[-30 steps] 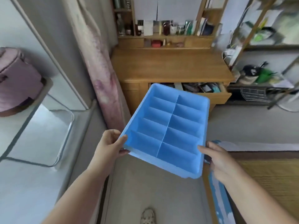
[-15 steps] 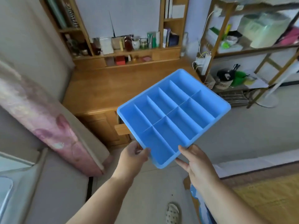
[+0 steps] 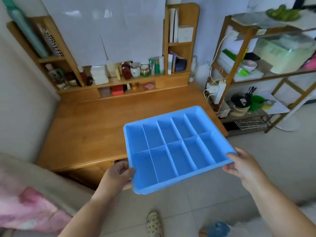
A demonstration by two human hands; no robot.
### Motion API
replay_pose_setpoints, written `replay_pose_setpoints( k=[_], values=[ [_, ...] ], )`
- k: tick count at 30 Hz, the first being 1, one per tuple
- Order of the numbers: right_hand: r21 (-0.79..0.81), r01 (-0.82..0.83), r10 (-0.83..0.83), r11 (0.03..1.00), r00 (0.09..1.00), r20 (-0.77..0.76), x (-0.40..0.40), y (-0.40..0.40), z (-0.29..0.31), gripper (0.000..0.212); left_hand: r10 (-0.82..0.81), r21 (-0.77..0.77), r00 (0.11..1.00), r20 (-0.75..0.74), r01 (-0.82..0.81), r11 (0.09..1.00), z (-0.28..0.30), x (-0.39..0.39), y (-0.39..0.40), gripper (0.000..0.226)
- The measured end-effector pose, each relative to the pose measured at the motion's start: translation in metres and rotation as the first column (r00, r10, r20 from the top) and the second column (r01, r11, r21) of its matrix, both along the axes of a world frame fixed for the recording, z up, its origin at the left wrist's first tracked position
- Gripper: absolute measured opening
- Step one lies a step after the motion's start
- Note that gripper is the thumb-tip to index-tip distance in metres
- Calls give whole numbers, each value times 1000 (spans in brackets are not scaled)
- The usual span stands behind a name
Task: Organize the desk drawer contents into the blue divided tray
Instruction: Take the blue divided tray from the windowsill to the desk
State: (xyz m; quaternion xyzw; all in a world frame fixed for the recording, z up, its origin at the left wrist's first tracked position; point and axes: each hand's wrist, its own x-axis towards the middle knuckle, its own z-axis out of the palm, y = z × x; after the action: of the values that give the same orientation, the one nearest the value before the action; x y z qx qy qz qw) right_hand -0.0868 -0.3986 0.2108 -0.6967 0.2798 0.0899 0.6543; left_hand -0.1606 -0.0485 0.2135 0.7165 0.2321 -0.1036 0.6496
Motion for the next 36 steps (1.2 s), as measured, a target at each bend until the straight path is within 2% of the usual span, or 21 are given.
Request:
replay_pose_setpoints(
  k=[3, 6, 10, 13, 18, 25, 33, 36],
  values=[
    [-36, 39, -40, 999, 999, -12, 34, 18, -11, 18, -2, -10, 999, 34, 2, 1000, -3, 60, 20, 9],
    [-60, 28, -30, 998, 999, -31, 69, 29, -14, 15, -53, -37, 996, 67, 55, 998, -7, 108, 27, 24],
    [29, 31, -30, 999, 998, -47, 119, 29, -13, 13, -83, -104, 996, -14, 81, 991, -21, 151, 19, 46],
    [43, 18, -15, 999, 998, -55, 160, 23, -20, 16, -81, -114, 994, -71, 72, 991, -38, 184, 16, 51],
    [77, -123, 133, 989, 983, -128, 231, 1, -46, 19, -5, -130, 988, -155, -16, 991, -65, 239, -3, 57],
    [-48, -316, 292, 947, 915, -278, 335, -45, -86, 28, 53, -78, 978, -203, -70, 994, -95, 313, -58, 61],
    [-81, -433, 389, 898, 866, -315, 364, -69, -128, 23, 123, -2, 963, -240, -127, 992, -122, 323, -91, 65],
    [-96, -468, 428, 878, 860, -278, 356, -70, -128, 22, 89, 63, 966, -243, -76, 995, -121, 319, -92, 61]
  ],
)
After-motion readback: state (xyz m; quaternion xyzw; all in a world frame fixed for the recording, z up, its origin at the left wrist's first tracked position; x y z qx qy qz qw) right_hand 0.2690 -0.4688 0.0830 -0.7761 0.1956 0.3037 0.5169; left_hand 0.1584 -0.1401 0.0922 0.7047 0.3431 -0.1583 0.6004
